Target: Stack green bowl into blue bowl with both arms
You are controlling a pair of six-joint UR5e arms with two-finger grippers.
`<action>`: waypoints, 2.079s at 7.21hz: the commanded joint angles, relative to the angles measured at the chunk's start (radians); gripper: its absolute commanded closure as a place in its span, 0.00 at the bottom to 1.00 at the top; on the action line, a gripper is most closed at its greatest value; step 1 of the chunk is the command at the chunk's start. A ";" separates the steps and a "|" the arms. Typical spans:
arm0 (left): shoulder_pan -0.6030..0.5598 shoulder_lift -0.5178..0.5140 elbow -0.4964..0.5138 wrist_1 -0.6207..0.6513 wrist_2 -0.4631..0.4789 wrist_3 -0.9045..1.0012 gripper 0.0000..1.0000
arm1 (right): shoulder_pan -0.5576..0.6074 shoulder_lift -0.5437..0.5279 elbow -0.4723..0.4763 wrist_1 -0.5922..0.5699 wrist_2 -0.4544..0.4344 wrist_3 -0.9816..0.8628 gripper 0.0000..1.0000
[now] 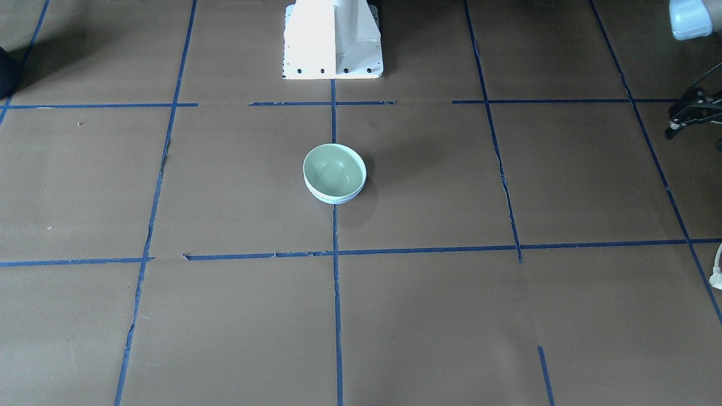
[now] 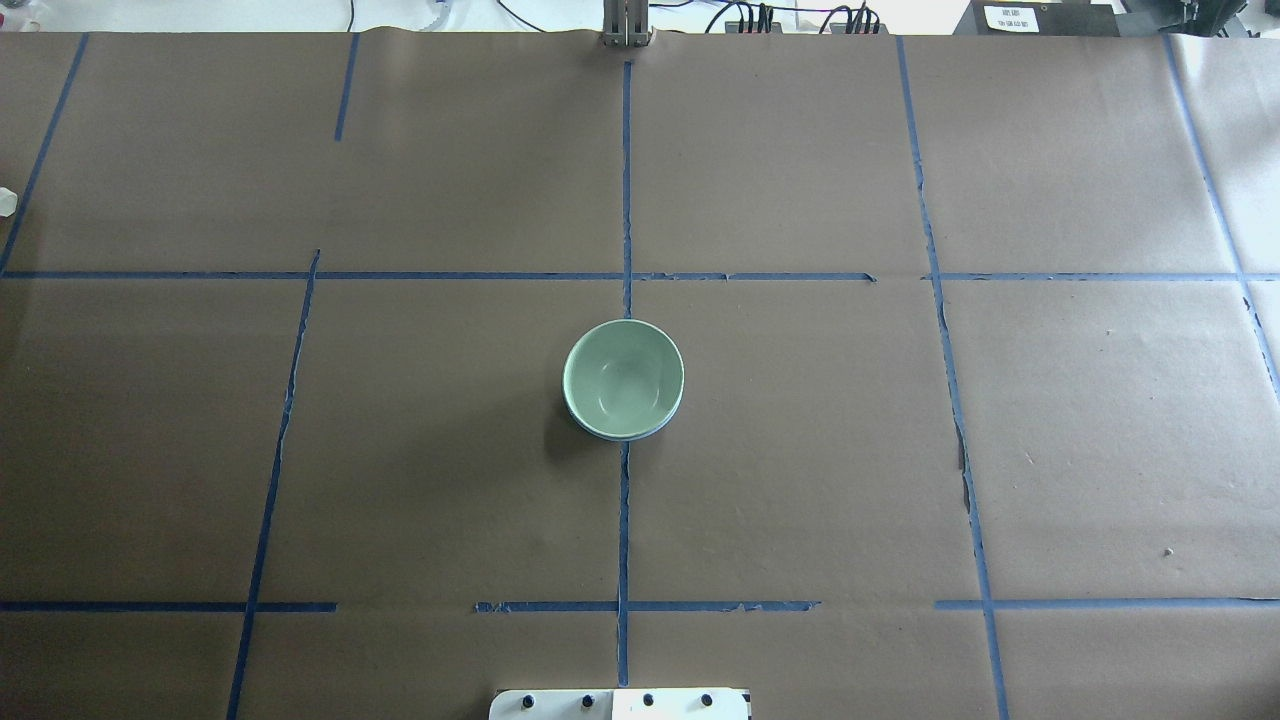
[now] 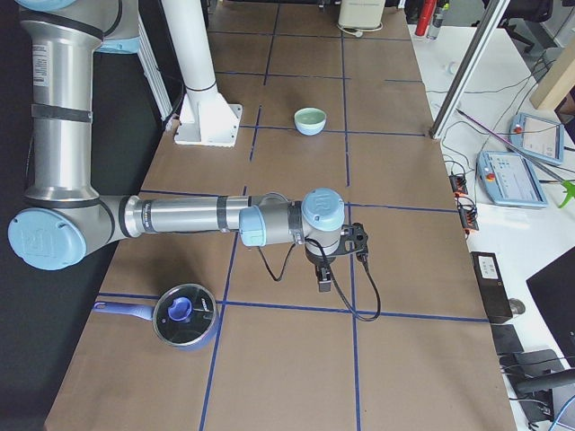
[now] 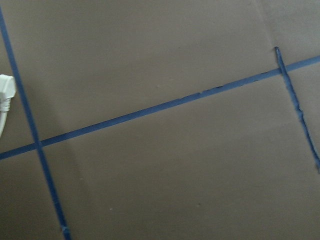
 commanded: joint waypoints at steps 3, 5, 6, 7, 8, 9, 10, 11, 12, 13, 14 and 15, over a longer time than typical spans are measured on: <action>-0.169 0.048 0.137 0.119 -0.122 0.111 0.00 | 0.030 -0.011 -0.007 -0.077 0.003 -0.096 0.00; -0.170 0.068 0.125 0.113 -0.090 0.118 0.00 | 0.015 0.005 -0.051 -0.074 0.003 -0.101 0.00; -0.170 0.070 0.128 0.102 -0.086 0.156 0.00 | 0.015 0.000 -0.051 -0.074 0.004 -0.101 0.00; -0.170 0.071 0.132 0.114 -0.089 0.170 0.00 | 0.015 0.002 -0.051 -0.074 0.003 -0.101 0.00; -0.169 0.071 0.158 0.131 -0.087 0.164 0.00 | 0.015 -0.002 -0.054 -0.071 0.000 -0.088 0.00; -0.167 0.051 0.151 0.207 -0.086 0.171 0.00 | 0.015 -0.006 -0.053 -0.069 0.001 -0.088 0.00; -0.170 0.057 0.143 0.231 -0.087 0.167 0.00 | 0.012 -0.008 -0.051 -0.069 0.006 -0.087 0.00; -0.170 0.062 0.147 0.229 -0.095 0.141 0.00 | 0.012 -0.008 -0.050 -0.066 0.006 -0.087 0.00; -0.170 0.067 0.149 0.217 -0.099 0.116 0.00 | 0.012 -0.008 -0.047 -0.065 0.006 -0.088 0.00; -0.170 0.067 0.149 0.217 -0.099 0.112 0.00 | 0.012 -0.009 -0.040 -0.065 0.006 -0.087 0.00; -0.169 0.067 0.161 0.217 -0.093 0.072 0.00 | 0.012 -0.009 -0.039 -0.063 0.006 -0.088 0.00; -0.169 0.057 0.157 0.215 -0.099 -0.019 0.00 | 0.012 -0.011 -0.039 -0.063 0.004 -0.088 0.00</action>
